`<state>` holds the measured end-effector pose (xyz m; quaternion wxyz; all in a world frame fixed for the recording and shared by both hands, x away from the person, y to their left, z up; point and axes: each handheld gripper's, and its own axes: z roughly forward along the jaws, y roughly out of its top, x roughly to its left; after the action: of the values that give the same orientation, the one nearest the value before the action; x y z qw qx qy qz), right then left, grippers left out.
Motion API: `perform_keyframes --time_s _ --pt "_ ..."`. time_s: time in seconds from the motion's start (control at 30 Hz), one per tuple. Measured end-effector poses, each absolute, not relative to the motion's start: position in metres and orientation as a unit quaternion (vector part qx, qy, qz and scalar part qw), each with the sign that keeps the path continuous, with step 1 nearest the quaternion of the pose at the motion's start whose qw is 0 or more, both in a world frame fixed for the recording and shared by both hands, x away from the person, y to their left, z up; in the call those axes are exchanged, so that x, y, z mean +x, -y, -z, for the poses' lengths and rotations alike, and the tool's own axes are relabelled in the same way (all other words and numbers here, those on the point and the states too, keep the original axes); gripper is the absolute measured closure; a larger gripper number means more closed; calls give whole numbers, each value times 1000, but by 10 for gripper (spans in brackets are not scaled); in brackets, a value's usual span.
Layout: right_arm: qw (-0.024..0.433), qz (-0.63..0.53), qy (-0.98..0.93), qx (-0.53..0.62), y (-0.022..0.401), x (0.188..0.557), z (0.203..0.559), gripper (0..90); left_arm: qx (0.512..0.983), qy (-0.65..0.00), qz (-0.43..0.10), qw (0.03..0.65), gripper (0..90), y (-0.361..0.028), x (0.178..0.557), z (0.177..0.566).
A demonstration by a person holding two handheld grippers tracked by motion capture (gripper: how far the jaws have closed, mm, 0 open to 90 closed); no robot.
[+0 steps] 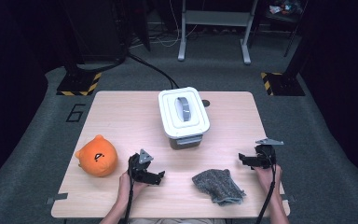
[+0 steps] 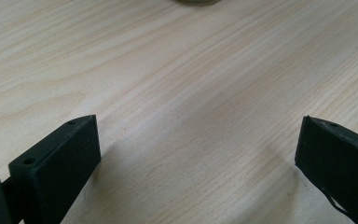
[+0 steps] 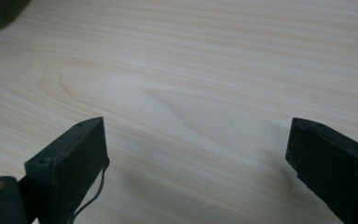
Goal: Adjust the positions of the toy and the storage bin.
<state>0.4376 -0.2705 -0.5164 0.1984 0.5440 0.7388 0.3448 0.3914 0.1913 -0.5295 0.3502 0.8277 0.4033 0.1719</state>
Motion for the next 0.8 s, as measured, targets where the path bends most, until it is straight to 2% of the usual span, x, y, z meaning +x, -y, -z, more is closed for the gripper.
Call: perform_keyframes --time_s 0.8 --pt "188 -401 -759 478 227 474 440 71 829 -408 -183 336 3 -190 390 529"
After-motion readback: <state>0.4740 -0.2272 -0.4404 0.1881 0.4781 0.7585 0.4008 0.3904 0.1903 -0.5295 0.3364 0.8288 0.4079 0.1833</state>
